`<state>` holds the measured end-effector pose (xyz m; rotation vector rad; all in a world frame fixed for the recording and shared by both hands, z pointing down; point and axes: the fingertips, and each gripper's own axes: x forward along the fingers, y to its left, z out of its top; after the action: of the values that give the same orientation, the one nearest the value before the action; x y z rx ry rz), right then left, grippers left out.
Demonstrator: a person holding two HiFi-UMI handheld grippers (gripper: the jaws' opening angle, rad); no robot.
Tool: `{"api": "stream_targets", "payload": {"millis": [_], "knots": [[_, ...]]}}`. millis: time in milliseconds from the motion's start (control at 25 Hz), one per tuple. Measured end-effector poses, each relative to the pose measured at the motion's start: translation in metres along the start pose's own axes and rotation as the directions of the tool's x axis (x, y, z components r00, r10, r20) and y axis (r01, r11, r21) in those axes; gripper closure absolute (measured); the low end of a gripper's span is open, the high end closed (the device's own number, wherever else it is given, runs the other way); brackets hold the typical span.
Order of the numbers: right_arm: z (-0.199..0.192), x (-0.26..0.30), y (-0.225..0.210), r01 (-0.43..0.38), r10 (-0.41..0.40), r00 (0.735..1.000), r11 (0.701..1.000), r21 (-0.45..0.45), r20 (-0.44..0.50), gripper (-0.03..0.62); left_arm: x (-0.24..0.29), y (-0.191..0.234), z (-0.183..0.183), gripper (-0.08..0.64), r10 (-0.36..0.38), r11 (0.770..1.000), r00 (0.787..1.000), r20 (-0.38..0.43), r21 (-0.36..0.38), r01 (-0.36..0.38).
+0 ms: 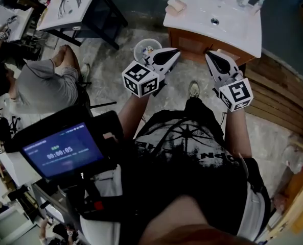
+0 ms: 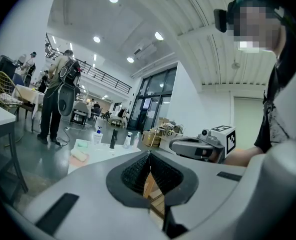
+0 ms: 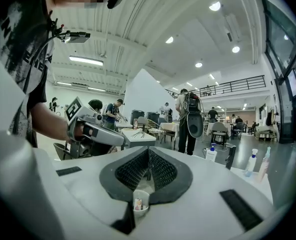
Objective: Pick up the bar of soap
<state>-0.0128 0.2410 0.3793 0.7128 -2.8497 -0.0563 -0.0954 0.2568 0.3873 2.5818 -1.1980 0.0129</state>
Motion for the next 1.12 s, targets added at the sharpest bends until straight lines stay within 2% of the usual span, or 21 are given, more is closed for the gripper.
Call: {"api": "stream_targets", "payload": {"millis": [480,1120], "knots": [[0.008,0.058,-0.079,-0.088,0.088,0.996,0.996,0.004,0.009,0.577,0.057,0.067,0.029,0.549,0.088,0.996,0.996,0.008,-0.033,-0.088],[0.006,0.105,-0.185,-0.224,0.224,0.974,0.974,-0.022,0.022,0.577,0.151,0.117,0.057,0.549,0.193,0.981,0.981,0.006,-0.024,-0.193]]}}
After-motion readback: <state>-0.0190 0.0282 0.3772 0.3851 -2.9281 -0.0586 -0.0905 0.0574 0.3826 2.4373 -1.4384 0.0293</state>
